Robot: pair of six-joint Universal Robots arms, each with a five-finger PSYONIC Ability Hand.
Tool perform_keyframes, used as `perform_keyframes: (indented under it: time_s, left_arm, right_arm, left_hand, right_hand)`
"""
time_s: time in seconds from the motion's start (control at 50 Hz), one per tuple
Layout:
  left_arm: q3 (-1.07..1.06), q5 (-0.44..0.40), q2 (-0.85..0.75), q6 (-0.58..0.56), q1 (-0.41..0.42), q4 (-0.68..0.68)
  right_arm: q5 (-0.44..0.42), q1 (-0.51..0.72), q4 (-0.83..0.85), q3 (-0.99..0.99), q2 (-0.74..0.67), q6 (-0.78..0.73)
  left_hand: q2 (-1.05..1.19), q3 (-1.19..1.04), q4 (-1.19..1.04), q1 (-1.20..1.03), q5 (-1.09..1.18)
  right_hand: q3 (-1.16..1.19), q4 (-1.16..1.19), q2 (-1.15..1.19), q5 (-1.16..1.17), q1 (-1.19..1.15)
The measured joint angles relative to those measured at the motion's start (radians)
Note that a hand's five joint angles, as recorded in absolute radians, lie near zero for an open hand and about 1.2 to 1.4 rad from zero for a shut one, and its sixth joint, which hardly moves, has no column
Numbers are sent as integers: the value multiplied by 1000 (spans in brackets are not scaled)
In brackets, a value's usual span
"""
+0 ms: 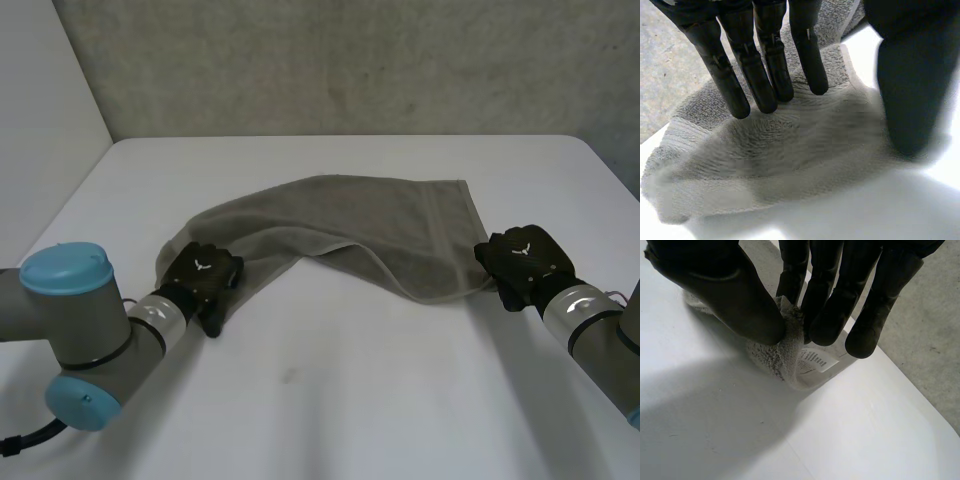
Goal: Fold the towel.
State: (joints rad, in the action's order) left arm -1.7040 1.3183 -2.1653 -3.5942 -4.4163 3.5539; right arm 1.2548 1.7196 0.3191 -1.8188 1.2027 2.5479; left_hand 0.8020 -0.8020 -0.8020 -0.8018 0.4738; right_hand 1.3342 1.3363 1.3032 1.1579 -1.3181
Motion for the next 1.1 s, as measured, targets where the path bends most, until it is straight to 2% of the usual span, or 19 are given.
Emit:
perform_keyframes:
  time_s: [0.02, 0.04, 0.06, 0.36, 0.52, 0.64, 0.74, 0.88, 1.02, 1.1]
  left_arm:
    - [5, 1, -2, 0, 0, 1]
    - [9, 2, -4, 0, -1, 1]
    - [15, 2, -5, 0, 0, 1]
    - [81, 13, -50, 0, 0, -4]
    - [112, 18, -61, 0, 0, -5]
    - [123, 73, -41, -1, 0, -5]
    - [87, 114, 49, 0, -4, -18]
    - [-35, 118, 250, 0, -27, -35]
    - [-142, 88, 436, -2, -57, -49]
    - [-173, 30, 576, 2, -108, -90]
  right_arm:
    - [0, 0, 0, 0, 0, 0]
    - [0, 0, 0, 0, 0, -1]
    - [0, 0, 0, 0, 0, -2]
    - [1, 0, 0, -1, -3, -21]
    - [0, 0, 0, 0, -6, -22]
    - [4, -1, -1, 4, 0, -21]
    - [12, -8, -13, 13, 33, -19]
    - [16, -42, -89, 29, 143, -26]
    - [12, -100, -245, 76, 265, -44]
    - [5, -141, -349, 129, 375, -46]
  left_hand:
    - [14, -15, -15, -15, 8]
    - [29, -29, -27, -29, 157]
    - [43, -43, -43, -42, 212]
    - [120, -119, -118, -119, 268]
    - [299, -298, -291, -291, 436]
    - [408, -406, -407, -377, 531]
    - [414, -412, -413, -381, 539]
    - [415, -413, -415, -385, 543]
    - [415, -414, -416, -385, 543]
    - [415, -414, -416, -386, 550]
  right_hand:
    - [0, 0, 0, 0, 0]
    - [0, 0, 0, 0, 0]
    - [0, 0, 0, 0, 0]
    - [0, 0, 0, 0, 0]
    - [0, 0, 0, 0, 0]
    - [0, 0, 0, 0, 0]
    - [0, 0, 0, 0, 0]
    - [0, 0, 0, 0, 0]
    - [0, 0, 0, 0, 0]
    - [0, 0, 0, 0, 0]
